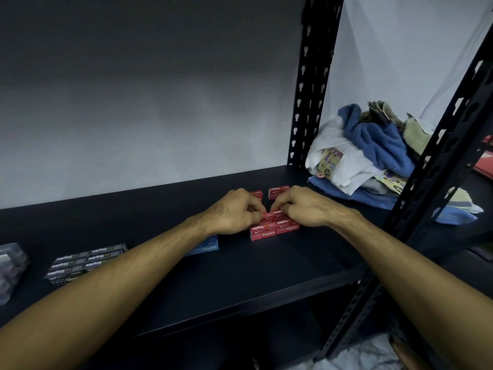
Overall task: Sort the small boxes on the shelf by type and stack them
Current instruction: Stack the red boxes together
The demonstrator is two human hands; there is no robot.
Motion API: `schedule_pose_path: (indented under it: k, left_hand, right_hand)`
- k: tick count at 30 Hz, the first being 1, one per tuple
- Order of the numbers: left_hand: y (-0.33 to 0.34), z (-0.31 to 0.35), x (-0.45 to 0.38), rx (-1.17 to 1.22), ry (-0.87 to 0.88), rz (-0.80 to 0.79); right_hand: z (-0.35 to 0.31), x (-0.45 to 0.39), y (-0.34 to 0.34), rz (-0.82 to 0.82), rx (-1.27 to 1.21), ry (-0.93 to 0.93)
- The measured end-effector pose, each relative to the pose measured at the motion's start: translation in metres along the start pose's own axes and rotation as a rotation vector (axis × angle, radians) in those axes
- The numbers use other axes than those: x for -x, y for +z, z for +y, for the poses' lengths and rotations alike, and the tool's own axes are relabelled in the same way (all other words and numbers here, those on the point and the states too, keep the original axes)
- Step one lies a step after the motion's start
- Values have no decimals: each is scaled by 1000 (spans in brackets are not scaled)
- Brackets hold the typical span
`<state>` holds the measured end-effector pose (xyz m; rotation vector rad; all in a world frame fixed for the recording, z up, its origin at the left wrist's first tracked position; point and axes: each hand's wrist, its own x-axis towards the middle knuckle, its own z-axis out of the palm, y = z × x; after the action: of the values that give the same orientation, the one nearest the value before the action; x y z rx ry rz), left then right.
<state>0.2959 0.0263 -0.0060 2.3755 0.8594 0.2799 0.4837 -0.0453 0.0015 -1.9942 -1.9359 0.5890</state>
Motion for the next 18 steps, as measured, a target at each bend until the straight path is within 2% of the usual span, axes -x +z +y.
schedule_pose_path:
  k: [14,18]
  left_hand:
    - [2,-3,15,87,-45,-18]
    - [2,1,17,-8,-26,-32]
  right_hand:
    - [-5,14,-2,-42,-22,17]
    - [-8,20,-3,-107,-17,31]
